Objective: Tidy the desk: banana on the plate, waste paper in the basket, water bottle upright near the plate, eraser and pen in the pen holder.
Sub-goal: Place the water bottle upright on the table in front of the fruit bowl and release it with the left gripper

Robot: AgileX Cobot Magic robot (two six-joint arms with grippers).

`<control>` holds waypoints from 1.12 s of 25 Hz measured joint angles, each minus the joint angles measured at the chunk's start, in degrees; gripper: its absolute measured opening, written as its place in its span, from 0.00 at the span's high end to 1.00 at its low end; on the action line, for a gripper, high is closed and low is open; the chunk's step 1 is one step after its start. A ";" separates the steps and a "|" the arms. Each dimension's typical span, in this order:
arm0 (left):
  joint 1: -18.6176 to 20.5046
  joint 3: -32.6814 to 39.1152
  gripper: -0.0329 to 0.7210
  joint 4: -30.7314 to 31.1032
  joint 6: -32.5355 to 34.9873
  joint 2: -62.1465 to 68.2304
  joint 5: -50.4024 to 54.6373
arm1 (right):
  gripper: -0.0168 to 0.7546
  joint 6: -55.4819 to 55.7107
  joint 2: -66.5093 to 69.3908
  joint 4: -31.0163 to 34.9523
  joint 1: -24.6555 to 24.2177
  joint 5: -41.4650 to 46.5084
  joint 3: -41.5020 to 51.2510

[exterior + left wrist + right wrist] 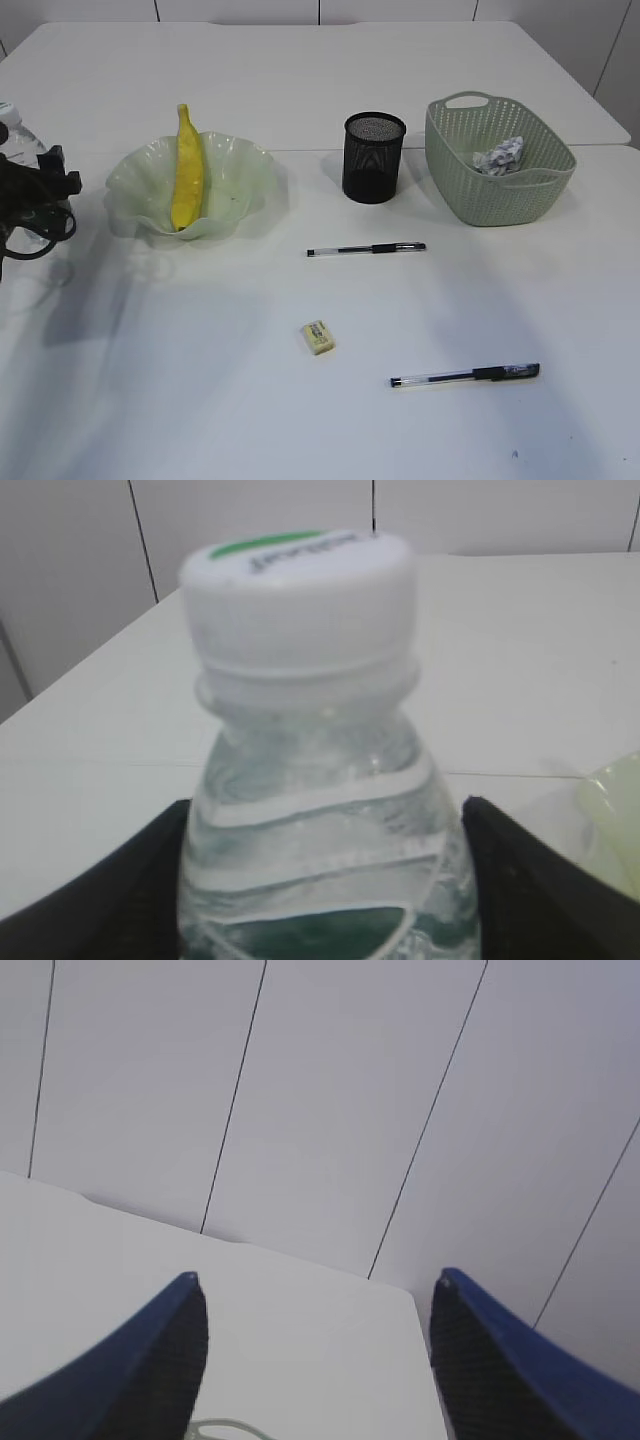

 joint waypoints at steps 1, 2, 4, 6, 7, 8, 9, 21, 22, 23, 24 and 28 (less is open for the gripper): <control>0.00 0.00 0.20 -0.16 0.00 0.00 0.10 | 0.31 0.00 0.00 0.00 0.00 0.00 0.00; 0.00 0.00 0.20 -0.30 0.00 0.00 0.11 | 0.31 0.00 0.00 0.00 0.00 0.00 0.00; 0.00 0.00 0.20 -0.66 0.00 0.00 0.22 | 0.31 0.00 0.00 0.00 0.00 0.00 0.00; 0.00 0.00 0.19 -1.29 -0.04 -0.15 0.84 | 0.31 0.00 0.00 0.00 0.00 0.00 0.00; 0.00 0.00 0.19 -1.68 -0.13 -0.28 1.84 | 0.31 0.00 0.00 0.00 0.00 0.00 0.00; 0.00 0.00 0.18 -1.92 -0.17 -0.42 2.93 | 0.31 0.00 0.00 0.00 0.00 0.00 0.00; 0.00 0.00 0.18 -2.01 -0.26 -0.56 3.74 | 0.31 0.00 0.00 0.00 0.00 0.00 0.00; 0.00 0.00 0.17 -1.10 -0.26 -2.96 4.78 | 0.31 0.11 0.00 0.00 0.00 0.00 0.00; 0.00 0.00 0.17 -0.79 -0.30 -3.03 5.00 | 0.31 0.11 0.00 0.00 0.00 0.00 0.00; 0.00 0.00 0.17 -0.66 -0.30 -3.30 5.47 | 0.31 0.24 0.00 0.00 0.00 0.00 0.00; 0.00 0.00 0.17 -0.54 -0.39 -3.57 6.29 | 0.31 0.24 0.00 0.00 0.00 0.00 0.00; 0.00 0.00 0.17 -0.31 -0.39 -4.54 8.34 | 0.31 0.24 -0.09 0.00 0.00 0.00 0.00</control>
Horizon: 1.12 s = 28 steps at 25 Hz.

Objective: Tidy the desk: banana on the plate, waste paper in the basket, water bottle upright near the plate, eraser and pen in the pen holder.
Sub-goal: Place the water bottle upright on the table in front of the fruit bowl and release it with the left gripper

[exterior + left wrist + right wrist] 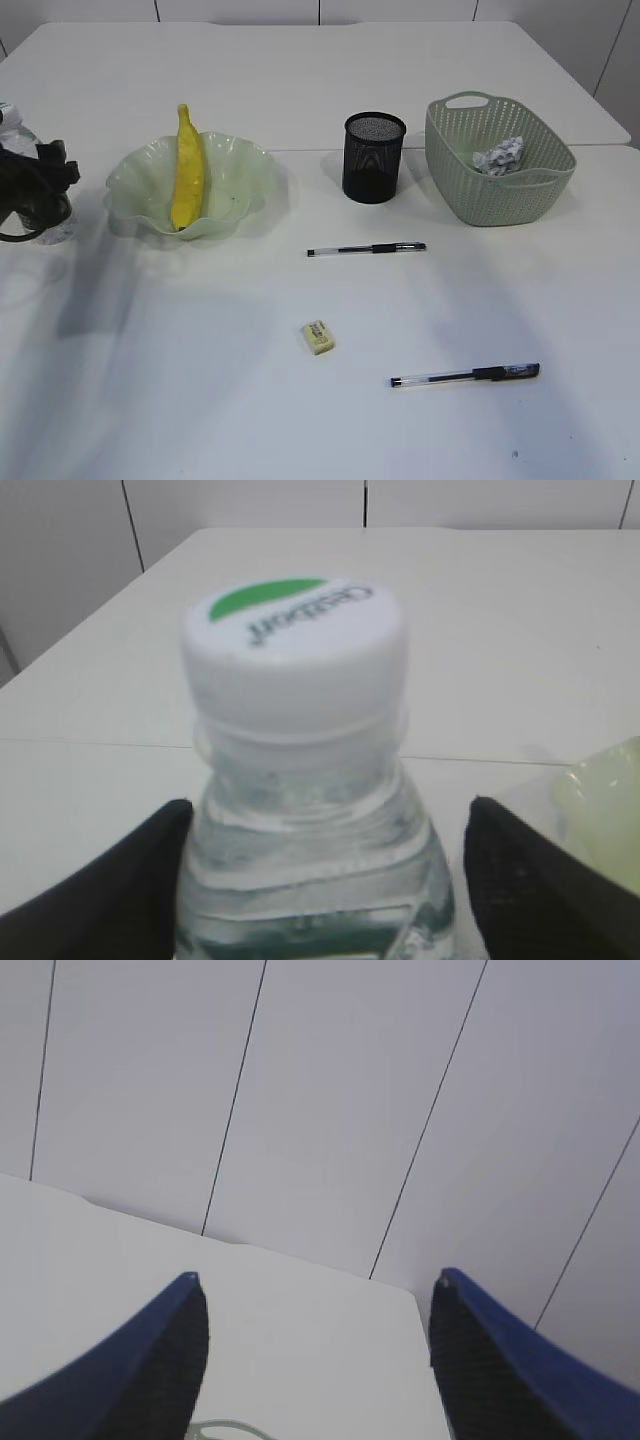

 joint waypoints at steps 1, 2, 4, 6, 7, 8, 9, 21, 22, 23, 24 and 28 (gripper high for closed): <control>0.00 0.00 0.17 0.00 0.00 -0.26 0.25 | 0.31 0.00 0.00 0.00 0.00 0.00 0.00; 0.00 0.00 0.17 0.05 0.00 -0.53 0.24 | 0.31 0.00 0.00 0.00 0.00 0.00 0.00; 0.00 0.00 0.17 0.14 0.00 -1.41 0.38 | 0.31 0.00 0.00 0.00 0.00 0.00 0.00; 0.00 0.00 0.17 0.33 0.00 -2.06 0.38 | 0.31 0.00 0.00 0.00 0.00 0.00 0.00; 0.00 0.00 0.17 0.58 0.00 -2.29 0.50 | 0.31 0.00 0.00 0.00 0.00 0.00 0.00; 0.00 0.00 0.17 0.91 0.00 -2.51 0.50 | 0.31 0.00 0.00 0.00 0.00 0.00 0.00; 0.00 0.00 0.17 1.20 0.00 -2.73 0.50 | 0.31 0.00 0.00 0.10 0.00 0.00 0.00; 0.00 0.00 0.17 2.61 0.35 -7.26 0.61 | 0.31 0.00 0.00 0.10 0.00 0.21 0.00; 0.00 0.00 0.17 2.61 0.44 -7.63 0.73 | 0.31 0.00 0.00 0.10 0.00 0.23 0.00; 0.00 0.00 0.17 2.61 0.44 -7.77 0.87 | 0.31 0.00 0.00 0.10 0.00 0.33 0.00; 0.00 0.00 0.17 2.61 0.44 -8.02 0.97 | 0.31 0.00 0.00 0.10 0.00 0.33 0.00; 0.00 0.00 0.17 2.61 0.48 -9.16 1.41 | 0.31 0.00 0.00 0.10 0.00 0.69 0.00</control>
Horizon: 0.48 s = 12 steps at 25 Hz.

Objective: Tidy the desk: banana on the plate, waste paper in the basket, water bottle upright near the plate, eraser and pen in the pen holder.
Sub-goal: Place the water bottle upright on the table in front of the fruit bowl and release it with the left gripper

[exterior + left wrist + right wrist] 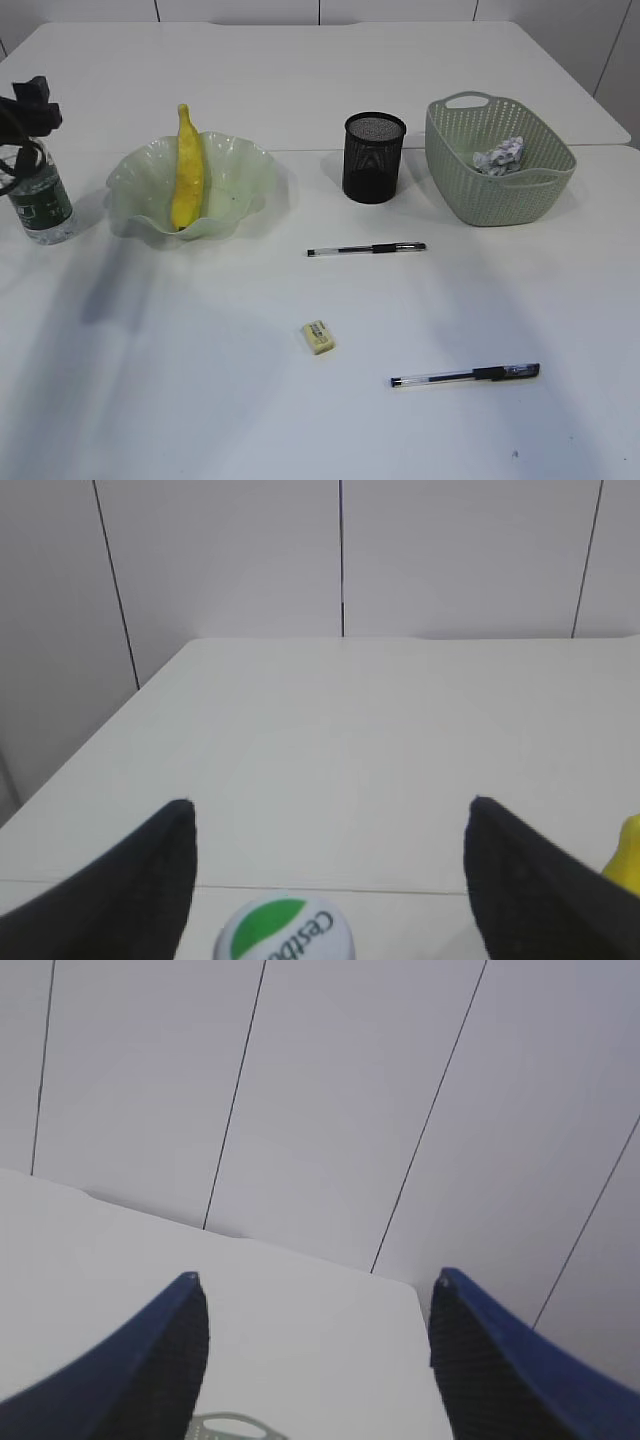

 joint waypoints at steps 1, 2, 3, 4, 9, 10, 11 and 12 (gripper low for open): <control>0.00 0.00 0.17 0.00 0.00 -0.48 0.01 | 0.31 0.00 0.00 0.00 0.00 0.00 0.00; 0.00 0.00 0.17 0.00 0.00 -1.07 0.10 | 0.31 0.10 0.00 0.00 0.00 0.00 0.00; 0.00 0.00 0.17 0.00 0.09 -1.78 0.25 | 0.31 0.10 0.00 0.00 0.00 0.47 0.00; 0.00 0.00 0.17 0.00 0.09 -2.59 0.38 | 0.31 0.10 0.00 0.00 0.00 0.74 0.00; 0.00 0.00 0.17 0.00 0.09 -7.55 4.40 | 0.31 0.10 0.00 0.00 0.00 2.51 0.00; 0.00 0.00 0.17 0.00 0.09 -8.43 5.33 | 0.31 0.10 0.00 0.00 0.00 2.66 0.00; 0.00 0.00 0.17 0.00 0.09 -9.43 5.95 | 0.31 0.10 0.00 0.00 0.00 2.74 0.00; 0.00 0.11 0.17 0.04 0.09 -10.38 6.40 | 0.31 0.10 0.00 0.00 0.00 2.74 0.00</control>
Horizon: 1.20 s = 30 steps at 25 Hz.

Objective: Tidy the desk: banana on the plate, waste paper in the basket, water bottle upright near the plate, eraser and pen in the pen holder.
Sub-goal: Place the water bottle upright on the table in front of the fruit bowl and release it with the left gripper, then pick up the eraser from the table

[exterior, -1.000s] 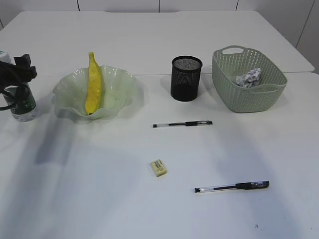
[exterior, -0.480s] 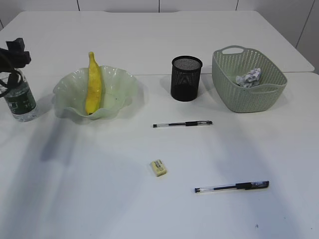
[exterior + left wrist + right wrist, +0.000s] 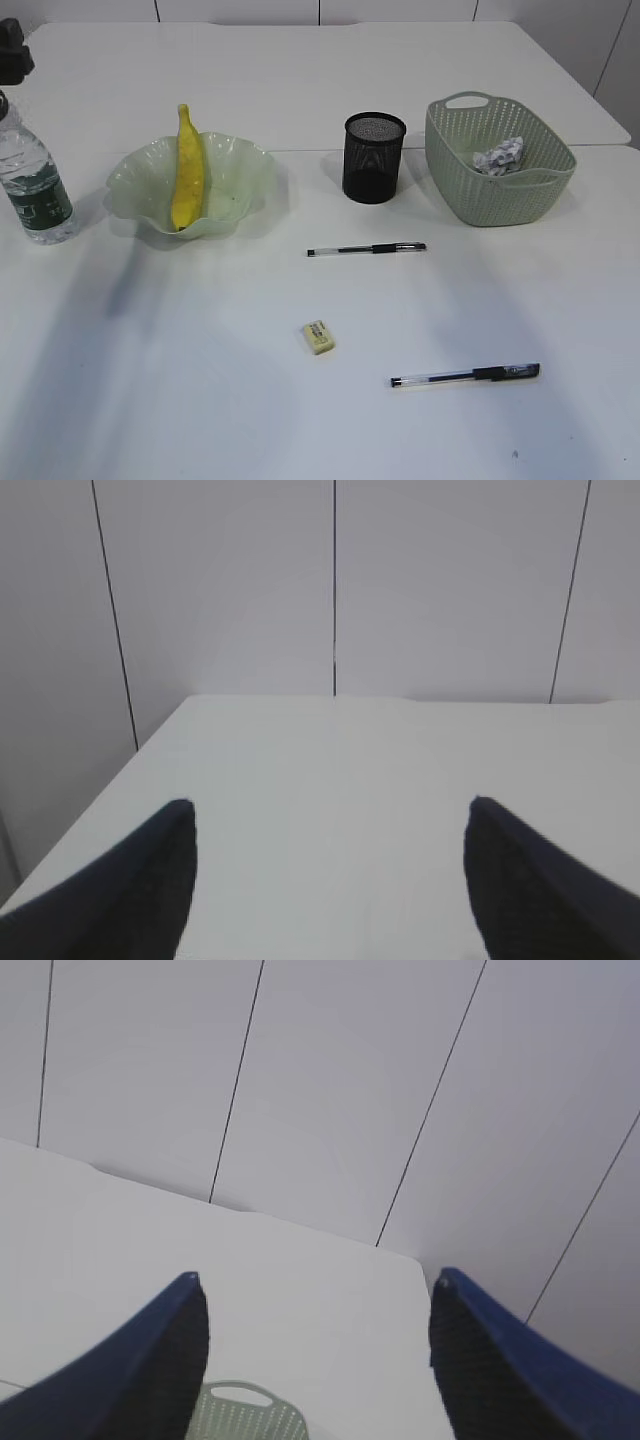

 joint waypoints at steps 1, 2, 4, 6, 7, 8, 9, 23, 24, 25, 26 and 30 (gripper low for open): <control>0.00 0.00 0.17 0.10 0.00 -0.75 0.76 | 0.31 0.00 0.00 0.00 0.00 0.00 0.00; 0.00 0.00 0.17 0.24 0.00 -1.61 1.45 | 0.31 0.00 0.00 0.00 0.00 0.13 0.00; 0.00 0.00 0.17 0.42 0.00 -3.31 3.04 | 0.31 0.00 0.00 0.00 0.00 0.86 0.00; 0.00 0.00 0.17 0.79 0.00 -4.91 4.75 | 0.31 0.00 0.00 0.00 0.00 2.70 0.00; 0.00 0.00 0.17 0.99 0.00 -5.90 5.65 | 0.31 0.10 0.00 0.00 0.00 3.83 0.00; 0.00 0.00 0.17 1.60 0.00 -6.97 6.74 | 0.31 0.35 0.00 0.39 0.00 4.89 0.00; 0.00 0.08 0.17 2.28 0.00 -7.93 7.79 | 0.31 0.74 0.00 1.06 0.00 6.10 0.00; 0.00 0.21 0.17 8.34 2.31 -27.75 23.30 | 0.31 1.17 0.12 9.08 0.00 15.49 0.00; 0.00 0.21 0.17 8.34 2.41 -28.81 23.92 | 0.31 1.17 0.12 9.91 0.00 15.88 0.00; 0.00 0.21 0.17 8.34 2.52 -29.78 24.75 | 0.31 1.17 0.12 11.00 0.00 16.33 0.00; 0.00 0.21 0.17 8.34 2.52 -30.69 25.55 | 0.31 1.17 0.12 12.03 0.00 16.77 0.00; 0.00 0.21 0.17 9.30 2.53 -33.51 28.46 | 0.31 1.17 0.12 15.86 0.00 19.31 0.00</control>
